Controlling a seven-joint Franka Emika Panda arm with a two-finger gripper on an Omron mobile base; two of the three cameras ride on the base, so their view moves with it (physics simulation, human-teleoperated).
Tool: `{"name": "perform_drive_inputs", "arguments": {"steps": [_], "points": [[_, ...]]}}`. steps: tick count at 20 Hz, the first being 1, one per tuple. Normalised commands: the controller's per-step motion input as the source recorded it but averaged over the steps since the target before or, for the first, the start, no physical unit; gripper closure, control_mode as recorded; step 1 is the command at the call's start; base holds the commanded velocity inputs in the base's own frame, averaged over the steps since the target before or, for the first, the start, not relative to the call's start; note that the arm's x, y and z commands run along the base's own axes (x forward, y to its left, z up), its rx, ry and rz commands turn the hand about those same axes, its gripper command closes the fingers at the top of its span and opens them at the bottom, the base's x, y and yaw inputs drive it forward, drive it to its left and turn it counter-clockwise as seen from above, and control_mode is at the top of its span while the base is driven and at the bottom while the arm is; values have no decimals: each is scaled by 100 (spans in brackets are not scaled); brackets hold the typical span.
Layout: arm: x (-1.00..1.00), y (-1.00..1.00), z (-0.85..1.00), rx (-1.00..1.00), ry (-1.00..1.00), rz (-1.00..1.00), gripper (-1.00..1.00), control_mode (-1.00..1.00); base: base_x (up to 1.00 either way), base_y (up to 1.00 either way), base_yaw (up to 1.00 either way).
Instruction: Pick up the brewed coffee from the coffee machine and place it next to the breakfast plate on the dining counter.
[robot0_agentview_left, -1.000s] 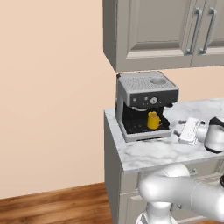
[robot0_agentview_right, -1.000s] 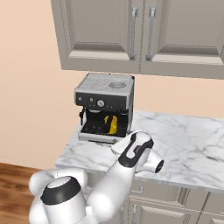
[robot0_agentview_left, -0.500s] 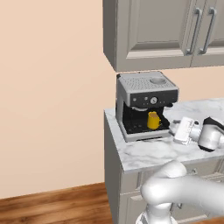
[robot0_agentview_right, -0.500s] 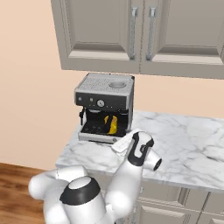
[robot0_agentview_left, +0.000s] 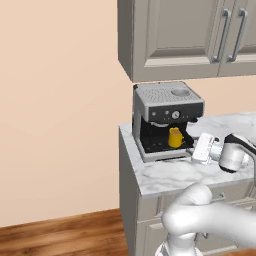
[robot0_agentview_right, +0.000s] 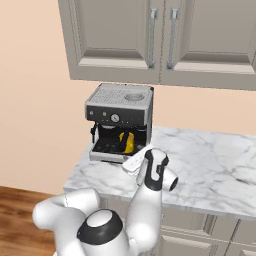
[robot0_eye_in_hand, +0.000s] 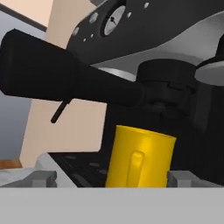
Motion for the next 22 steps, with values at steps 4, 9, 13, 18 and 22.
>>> {"name": "perform_drive_inputs", "arguments": {"steps": [4, 9, 13, 18, 22], "points": [[31, 0, 0, 0, 0, 0, -100, -100, 0, 0, 0], [31, 0, 0, 0, 0, 0, -100, -100, 0, 0, 0], [26, 0, 0, 0, 0, 0, -100, -100, 0, 0, 0], [24, 0, -2, 0, 0, 0, -100, -100, 0, 0, 0], [25, 0, -9, 0, 0, 0, -100, -100, 0, 0, 0]]}}
